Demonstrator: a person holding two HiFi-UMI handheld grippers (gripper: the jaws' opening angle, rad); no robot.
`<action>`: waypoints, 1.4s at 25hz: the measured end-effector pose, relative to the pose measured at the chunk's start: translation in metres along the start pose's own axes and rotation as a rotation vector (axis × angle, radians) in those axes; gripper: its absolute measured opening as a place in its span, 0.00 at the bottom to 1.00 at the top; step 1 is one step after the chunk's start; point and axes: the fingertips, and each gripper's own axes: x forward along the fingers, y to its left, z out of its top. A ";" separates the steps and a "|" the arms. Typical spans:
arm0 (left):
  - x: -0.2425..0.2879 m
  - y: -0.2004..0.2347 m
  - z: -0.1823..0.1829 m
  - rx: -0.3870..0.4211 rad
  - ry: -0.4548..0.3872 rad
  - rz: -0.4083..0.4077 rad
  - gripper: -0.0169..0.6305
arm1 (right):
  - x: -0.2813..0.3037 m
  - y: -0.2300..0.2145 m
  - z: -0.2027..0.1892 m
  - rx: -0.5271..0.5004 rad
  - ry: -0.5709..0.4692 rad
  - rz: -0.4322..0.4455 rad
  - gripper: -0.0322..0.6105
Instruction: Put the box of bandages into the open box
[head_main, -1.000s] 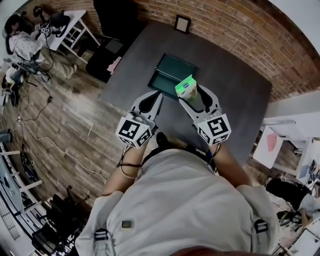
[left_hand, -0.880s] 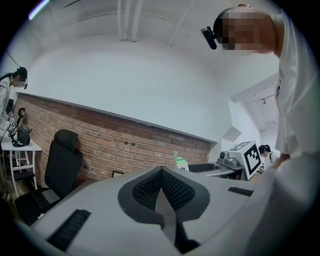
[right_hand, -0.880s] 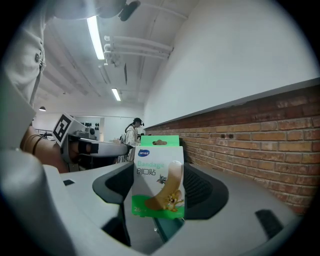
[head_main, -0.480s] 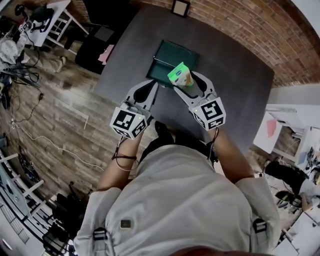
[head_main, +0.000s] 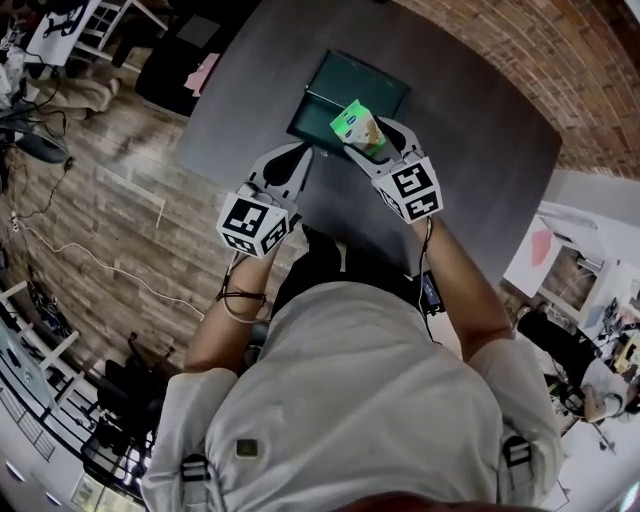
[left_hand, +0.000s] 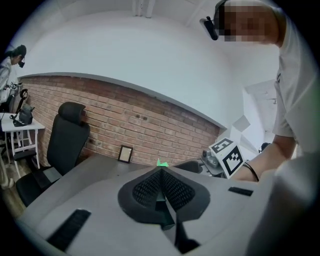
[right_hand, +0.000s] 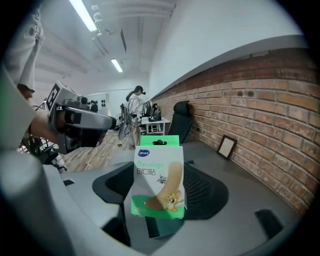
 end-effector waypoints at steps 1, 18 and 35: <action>0.005 0.002 -0.009 0.001 0.015 0.000 0.05 | 0.006 -0.002 -0.008 0.005 0.014 0.007 0.53; 0.044 0.063 -0.100 -0.100 0.131 0.058 0.05 | 0.099 0.003 -0.111 -0.010 0.262 0.101 0.53; 0.057 0.078 -0.132 -0.145 0.203 0.092 0.05 | 0.131 0.000 -0.144 0.018 0.303 0.077 0.53</action>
